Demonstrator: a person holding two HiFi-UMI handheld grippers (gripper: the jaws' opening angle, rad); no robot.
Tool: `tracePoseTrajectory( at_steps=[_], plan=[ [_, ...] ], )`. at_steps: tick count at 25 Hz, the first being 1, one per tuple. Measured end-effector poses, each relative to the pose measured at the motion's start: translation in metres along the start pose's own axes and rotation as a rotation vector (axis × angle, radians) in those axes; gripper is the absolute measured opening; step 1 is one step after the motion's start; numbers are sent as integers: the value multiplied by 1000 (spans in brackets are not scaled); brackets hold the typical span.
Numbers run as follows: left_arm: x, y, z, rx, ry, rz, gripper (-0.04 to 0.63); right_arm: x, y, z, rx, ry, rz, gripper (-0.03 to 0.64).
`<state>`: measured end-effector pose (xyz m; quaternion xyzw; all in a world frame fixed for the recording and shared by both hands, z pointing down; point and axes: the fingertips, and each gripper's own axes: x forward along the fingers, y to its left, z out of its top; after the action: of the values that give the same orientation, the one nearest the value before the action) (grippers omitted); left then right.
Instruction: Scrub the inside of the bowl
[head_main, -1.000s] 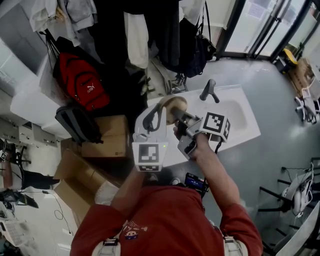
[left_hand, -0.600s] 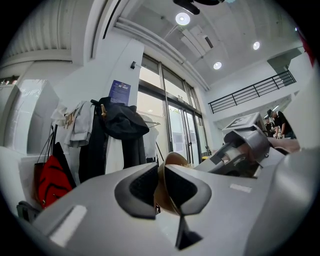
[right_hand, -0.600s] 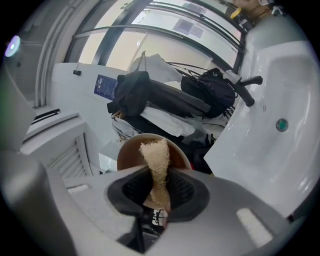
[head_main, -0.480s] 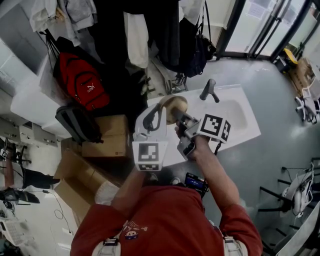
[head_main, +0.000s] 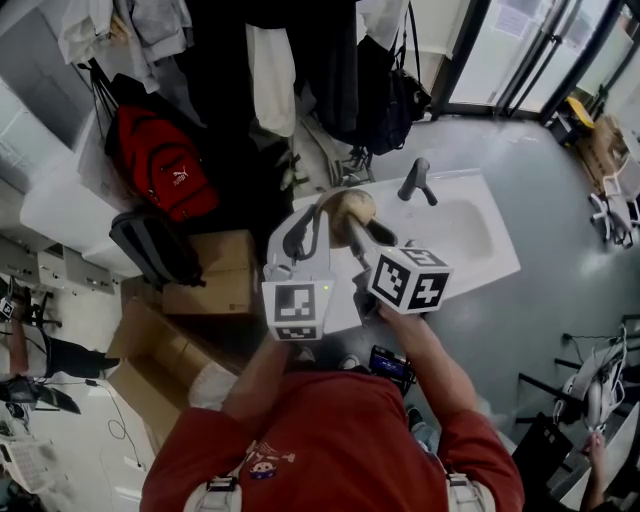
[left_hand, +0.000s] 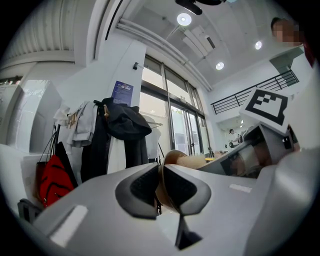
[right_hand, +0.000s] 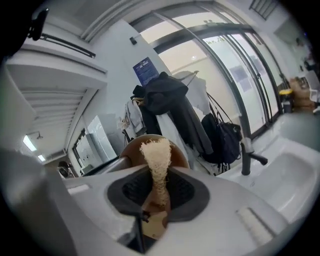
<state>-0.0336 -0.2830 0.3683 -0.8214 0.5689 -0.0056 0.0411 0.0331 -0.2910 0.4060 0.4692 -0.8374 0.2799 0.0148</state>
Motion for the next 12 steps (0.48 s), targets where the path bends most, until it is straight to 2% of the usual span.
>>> tracePoseTrajectory(
  at_steps=[8,12],
  plan=[
    [2,0,-1,-22,15,3,34,-10,3,8,-270,-98,-90,77],
    [2,-1,-4,-30,27,2,29,-13,3,7,-313,-131,-99,77]
  ],
)
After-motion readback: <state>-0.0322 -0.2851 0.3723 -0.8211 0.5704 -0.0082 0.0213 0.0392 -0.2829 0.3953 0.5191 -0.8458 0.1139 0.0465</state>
